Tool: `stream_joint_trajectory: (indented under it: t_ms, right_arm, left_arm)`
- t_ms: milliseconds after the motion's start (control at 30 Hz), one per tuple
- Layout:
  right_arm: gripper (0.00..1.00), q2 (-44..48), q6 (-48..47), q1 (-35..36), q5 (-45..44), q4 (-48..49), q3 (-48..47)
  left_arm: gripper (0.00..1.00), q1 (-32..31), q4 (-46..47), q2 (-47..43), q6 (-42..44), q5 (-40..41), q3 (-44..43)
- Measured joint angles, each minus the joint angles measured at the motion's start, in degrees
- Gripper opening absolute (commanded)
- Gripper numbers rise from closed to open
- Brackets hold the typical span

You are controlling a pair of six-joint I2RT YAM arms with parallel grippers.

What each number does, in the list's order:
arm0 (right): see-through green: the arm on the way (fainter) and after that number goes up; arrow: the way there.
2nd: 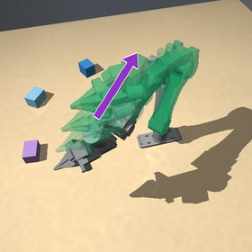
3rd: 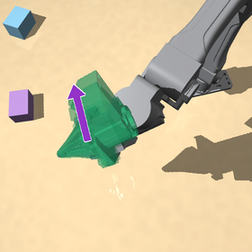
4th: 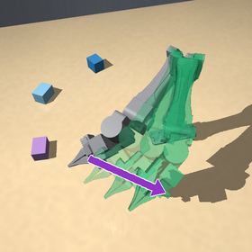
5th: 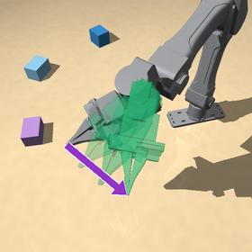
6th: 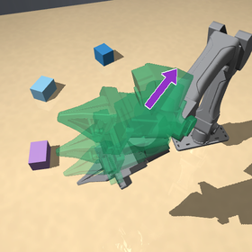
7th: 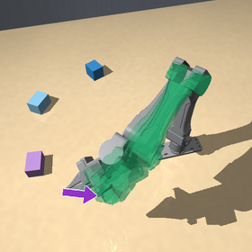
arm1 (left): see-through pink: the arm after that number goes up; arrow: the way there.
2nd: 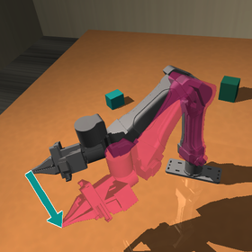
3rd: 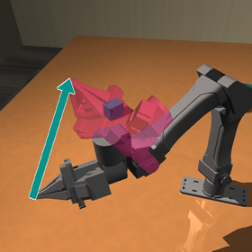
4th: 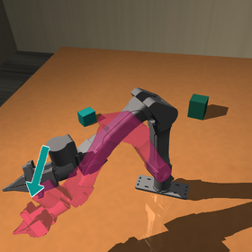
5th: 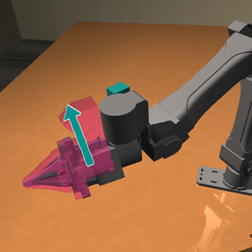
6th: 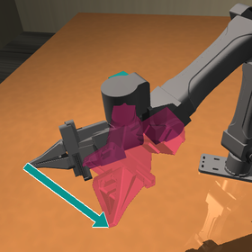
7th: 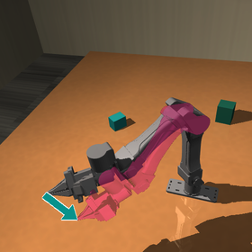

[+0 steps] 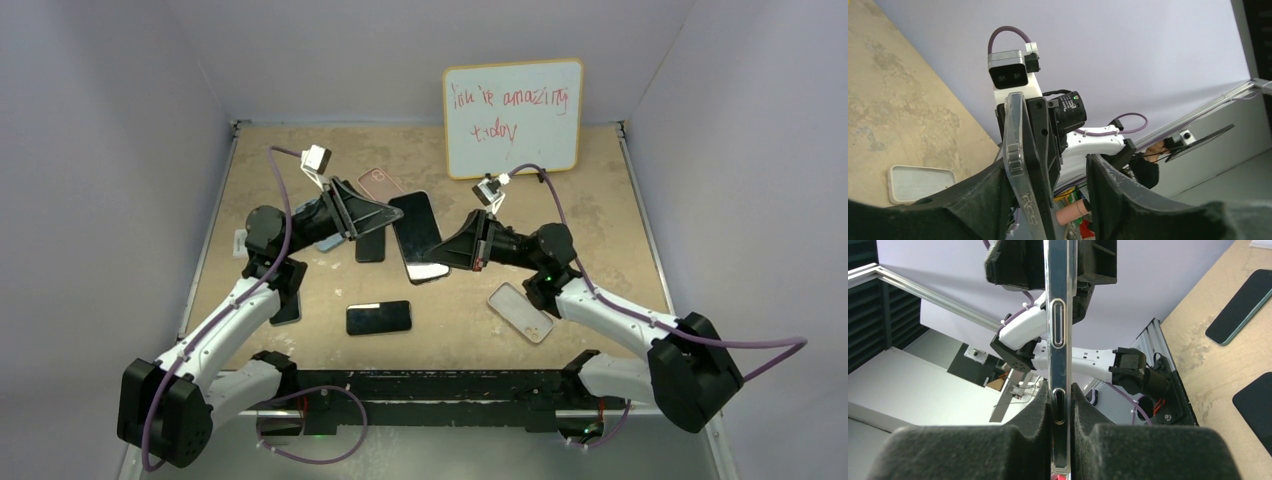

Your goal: Put the phone into the phone case

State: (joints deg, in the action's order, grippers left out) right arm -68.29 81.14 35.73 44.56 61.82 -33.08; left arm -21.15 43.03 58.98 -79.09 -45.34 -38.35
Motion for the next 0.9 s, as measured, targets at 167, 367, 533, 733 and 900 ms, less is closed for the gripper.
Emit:
stream_joint_trajectory:
  t_ms: [167, 367, 533, 733, 900]
  right_arm:
    - [0.0, 0.9, -0.5, 0.2, 0.0, 0.7, 0.0]
    - [0.3, 1.4, -3.5, -0.2, -0.7, -5.2, 0.0]
    - [0.0, 3.3, -6.3, -0.1, -1.9, -11.5, -0.3]
    - [0.0, 5.5, -8.5, 0.2, -3.8, -15.1, -1.0]
    - [0.0, 5.8, -7.8, 0.2, -9.1, -16.2, -1.0]
  left_arm:
    - [0.0, 0.0, -0.4, 0.6, -1.1, 0.7, 0.1]
    - [0.0, 0.0, -13.6, 0.7, 6.5, 1.6, -3.1]
    - [0.04, -0.4, -22.5, 0.4, 13.6, 1.2, -6.8]
    - [0.54, -0.3, -24.0, 1.1, 14.4, 0.0, -7.6]
    - [0.61, -0.3, -22.8, 1.9, 13.6, -1.5, -7.2]
